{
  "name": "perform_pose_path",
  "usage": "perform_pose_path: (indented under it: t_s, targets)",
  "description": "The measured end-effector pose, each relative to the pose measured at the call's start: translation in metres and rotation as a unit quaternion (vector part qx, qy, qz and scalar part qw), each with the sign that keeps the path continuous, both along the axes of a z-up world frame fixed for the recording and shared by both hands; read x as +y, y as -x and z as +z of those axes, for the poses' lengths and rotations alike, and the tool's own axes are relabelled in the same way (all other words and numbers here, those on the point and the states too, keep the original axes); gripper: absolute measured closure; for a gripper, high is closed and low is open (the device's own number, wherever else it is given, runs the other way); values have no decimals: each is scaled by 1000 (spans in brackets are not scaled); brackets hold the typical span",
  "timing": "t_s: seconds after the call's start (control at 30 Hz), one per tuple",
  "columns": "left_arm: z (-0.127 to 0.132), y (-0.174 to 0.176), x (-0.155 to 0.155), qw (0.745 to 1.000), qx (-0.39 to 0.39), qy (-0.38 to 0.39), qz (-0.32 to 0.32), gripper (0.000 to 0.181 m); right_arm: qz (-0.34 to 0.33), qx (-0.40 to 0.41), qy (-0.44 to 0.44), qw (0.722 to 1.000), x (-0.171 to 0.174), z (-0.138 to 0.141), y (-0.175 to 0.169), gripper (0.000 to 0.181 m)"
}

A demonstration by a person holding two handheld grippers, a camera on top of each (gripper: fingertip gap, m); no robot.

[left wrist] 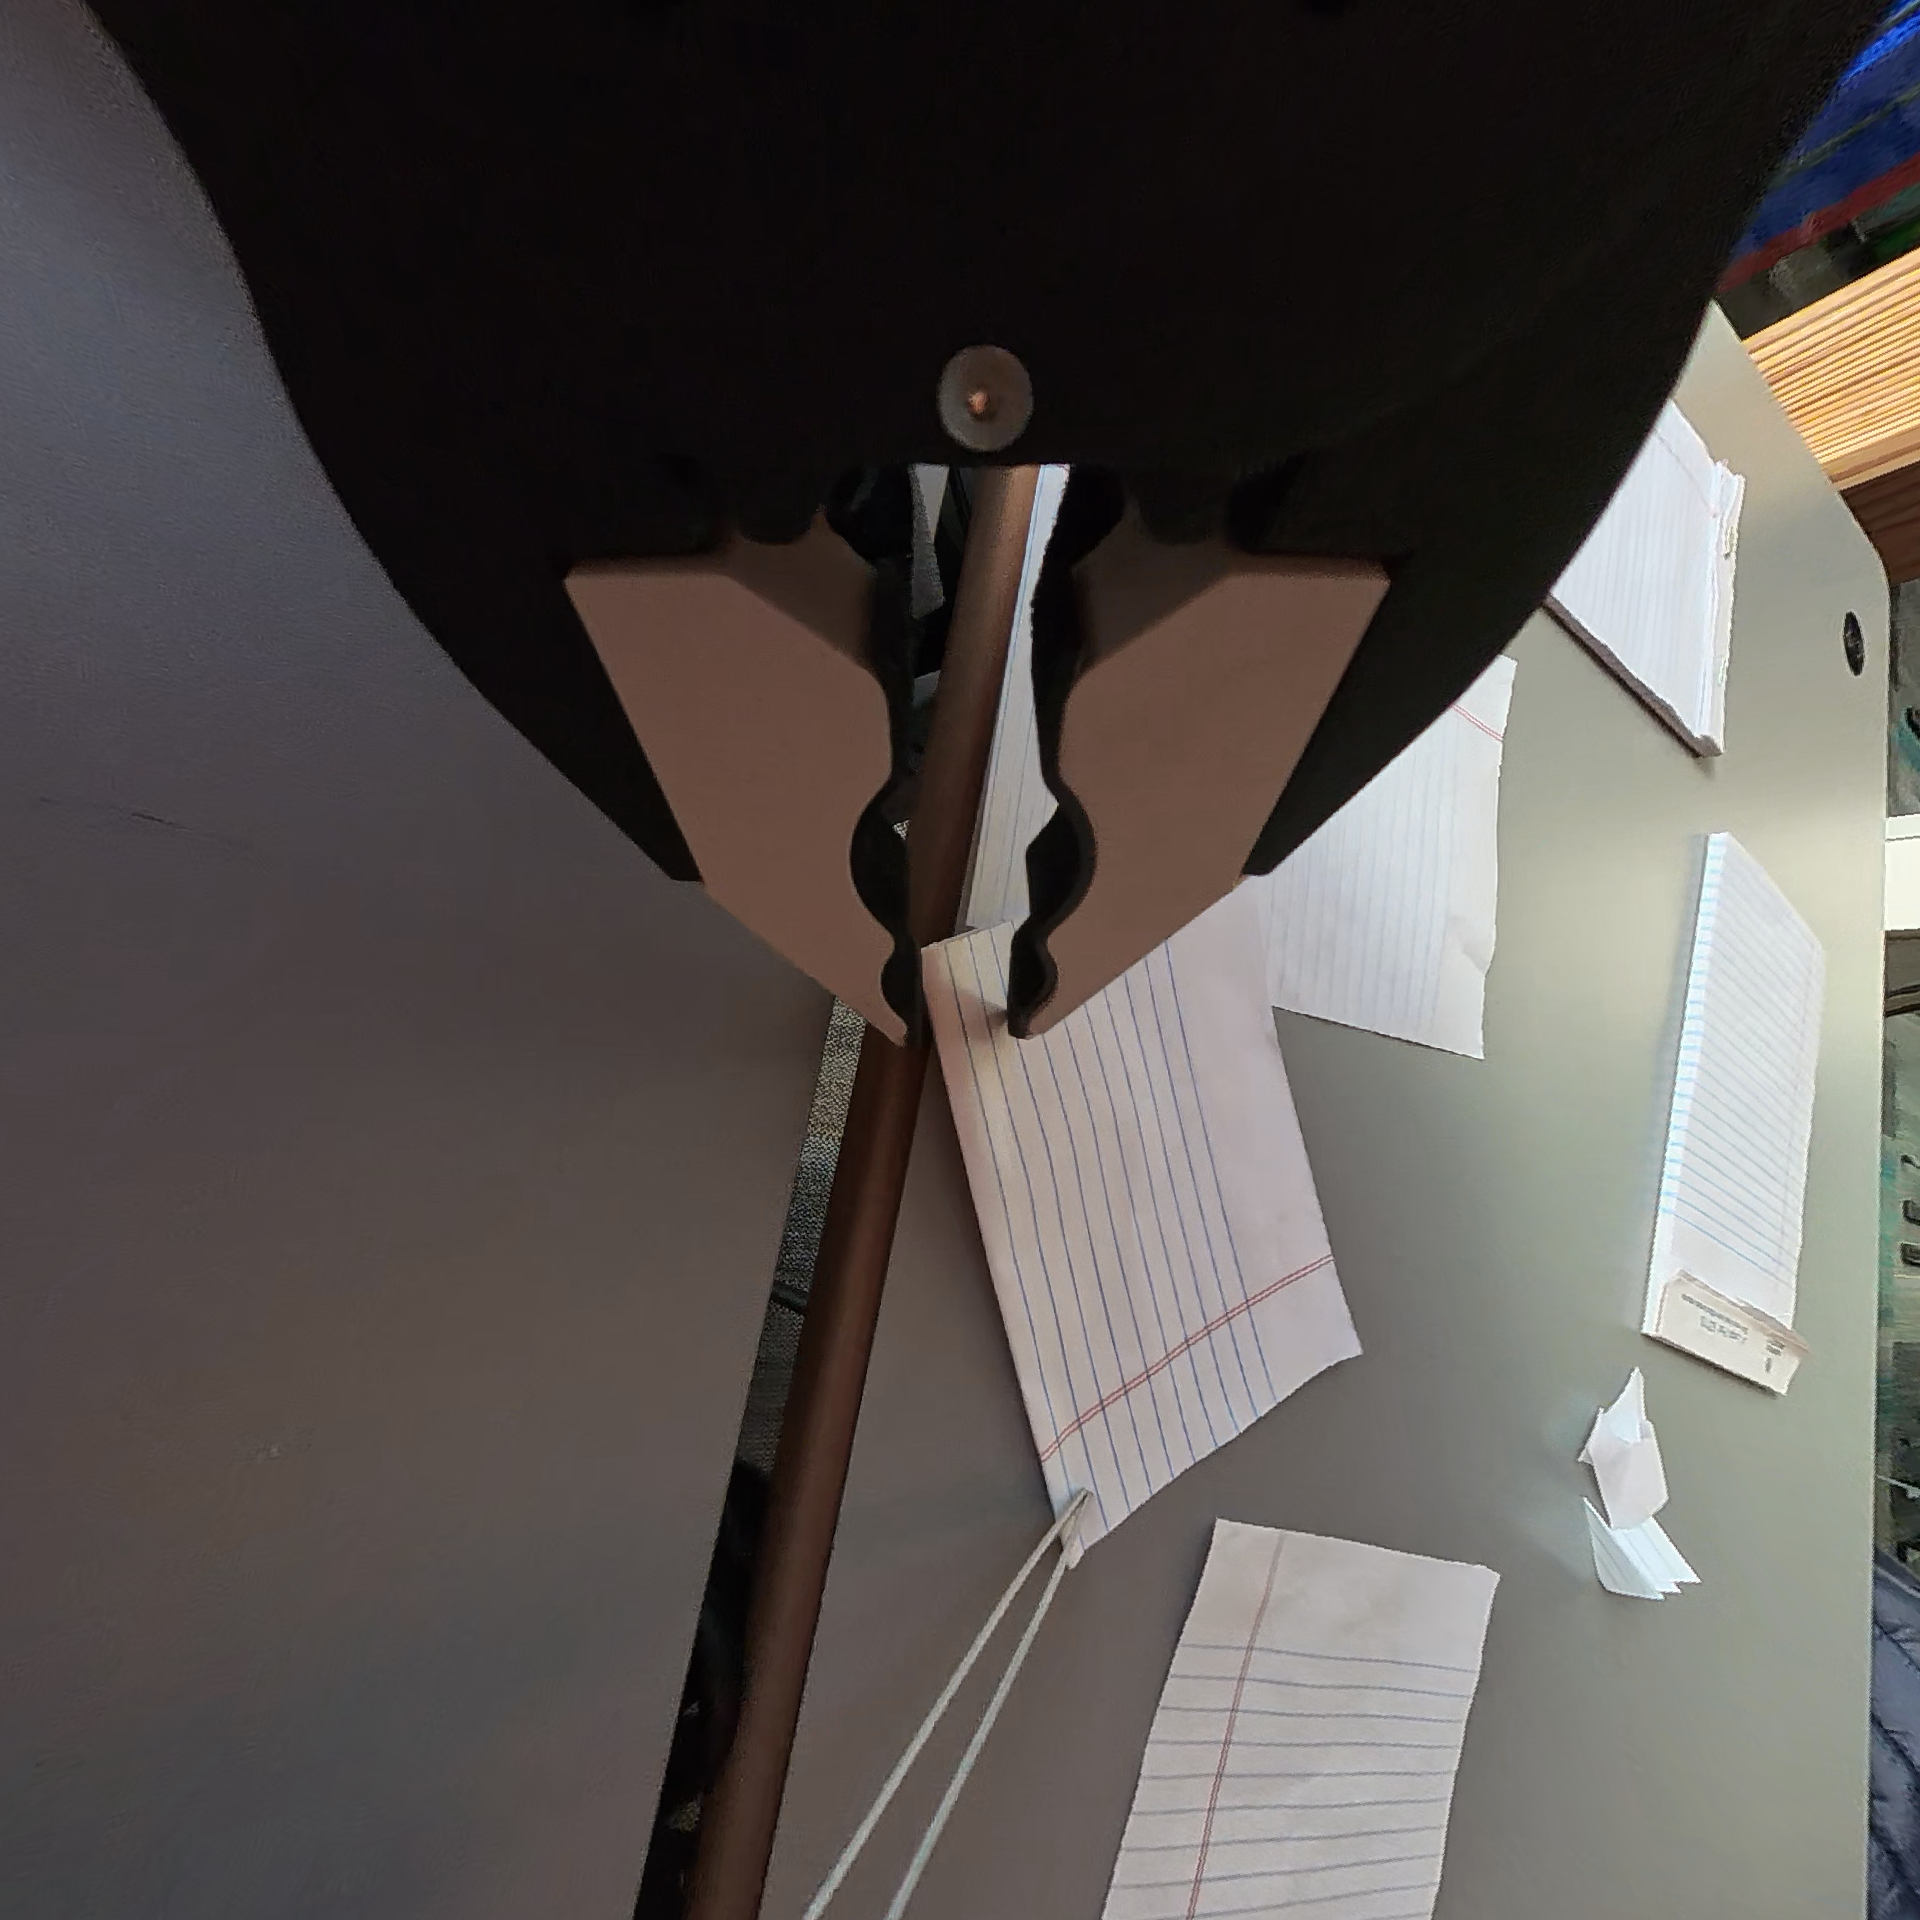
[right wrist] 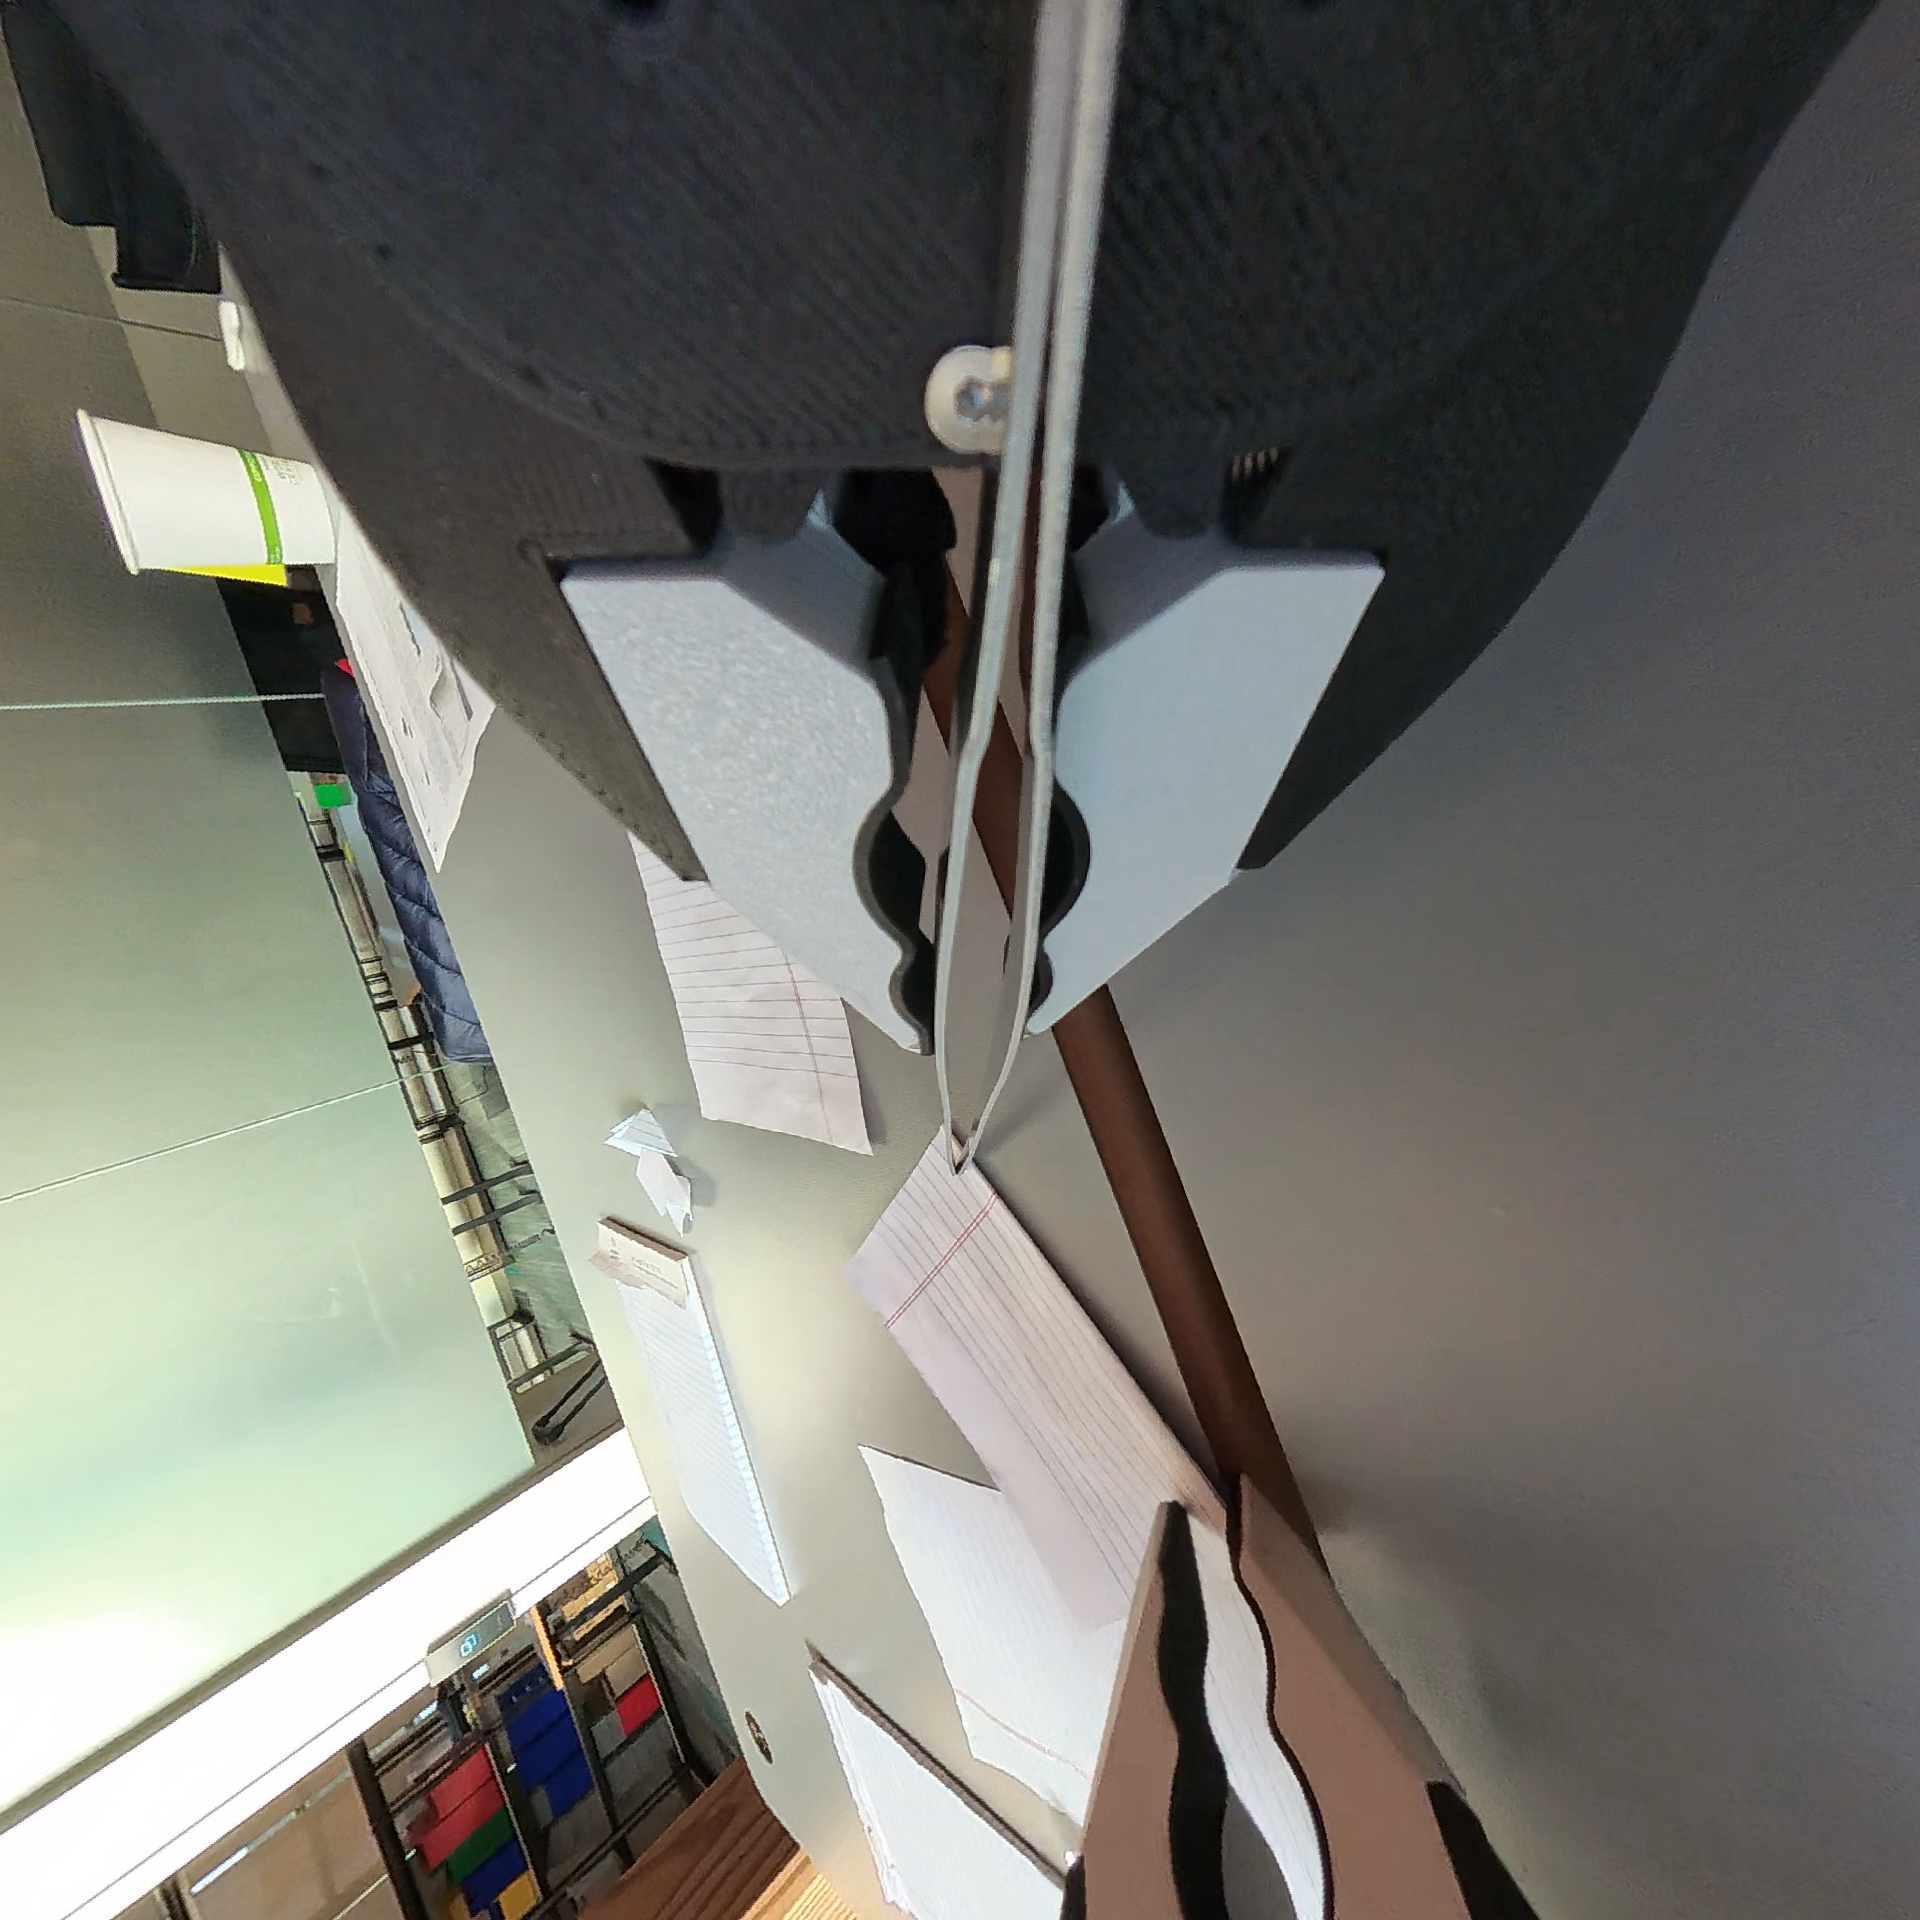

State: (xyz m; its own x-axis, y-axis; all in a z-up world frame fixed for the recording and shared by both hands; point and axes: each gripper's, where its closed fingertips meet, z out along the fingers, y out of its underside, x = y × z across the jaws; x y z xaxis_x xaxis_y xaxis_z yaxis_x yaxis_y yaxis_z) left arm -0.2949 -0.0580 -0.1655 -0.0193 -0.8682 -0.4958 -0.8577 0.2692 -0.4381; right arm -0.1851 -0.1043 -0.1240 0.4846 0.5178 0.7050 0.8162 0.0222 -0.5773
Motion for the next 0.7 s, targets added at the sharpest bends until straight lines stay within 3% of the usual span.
perform_pose_path:
  t_s: [0.23,0.47,0.7]
  targets:
    - [2,3,-4,1000,25,2,-5,181,7,46,11,999,-2,10,0,168]
    - [10,3,-10,998,56,17,-14,181,116,82,12,990,-31,27,26,166]
    - [15,-6,-11,996,76,40,-29,181,134,94,20,986,-28,22,40,163]
